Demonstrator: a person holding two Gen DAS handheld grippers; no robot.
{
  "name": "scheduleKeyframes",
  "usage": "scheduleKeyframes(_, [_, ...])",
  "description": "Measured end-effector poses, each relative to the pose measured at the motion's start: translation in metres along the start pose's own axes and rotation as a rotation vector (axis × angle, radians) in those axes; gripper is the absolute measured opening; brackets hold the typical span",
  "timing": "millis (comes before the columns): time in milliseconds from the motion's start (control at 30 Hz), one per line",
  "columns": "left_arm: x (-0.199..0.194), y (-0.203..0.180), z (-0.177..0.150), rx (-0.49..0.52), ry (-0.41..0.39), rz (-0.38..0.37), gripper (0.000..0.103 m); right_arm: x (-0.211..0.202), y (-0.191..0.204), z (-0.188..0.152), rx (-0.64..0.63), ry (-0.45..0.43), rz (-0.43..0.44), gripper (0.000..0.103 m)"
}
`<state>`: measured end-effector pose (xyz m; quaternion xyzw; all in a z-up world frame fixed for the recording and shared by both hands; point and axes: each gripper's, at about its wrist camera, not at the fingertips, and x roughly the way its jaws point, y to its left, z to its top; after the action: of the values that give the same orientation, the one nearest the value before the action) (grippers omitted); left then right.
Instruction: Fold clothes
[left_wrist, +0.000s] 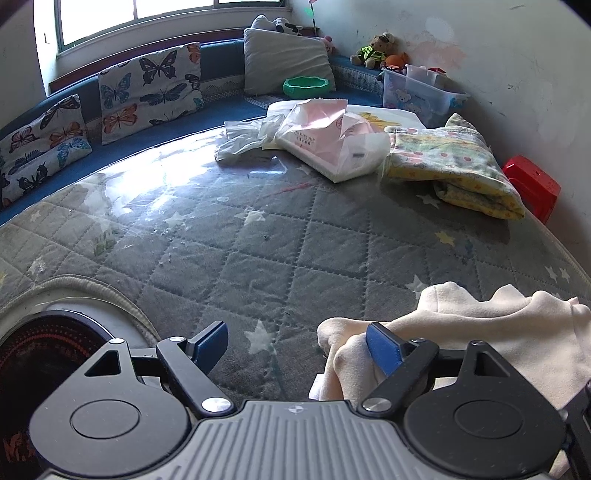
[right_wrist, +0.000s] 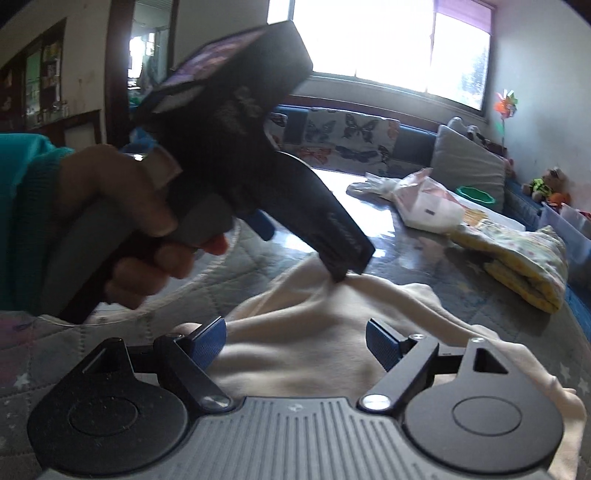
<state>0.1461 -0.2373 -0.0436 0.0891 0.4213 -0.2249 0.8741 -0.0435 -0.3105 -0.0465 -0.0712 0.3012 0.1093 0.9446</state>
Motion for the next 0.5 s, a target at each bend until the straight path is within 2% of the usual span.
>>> scheduleKeyframes(267, [0.000,0.000,0.000,-0.007,0.004,-0.002,0.085,-0.008,0.012,-0.007,0.006,0.003,0.115,0.085])
scheduleKeyframes(500, [-0.007,-0.003,-0.003,-0.001,-0.005,0.002,0.085,-0.030,0.009,-0.010,0.050,-0.014,0.113,0.088])
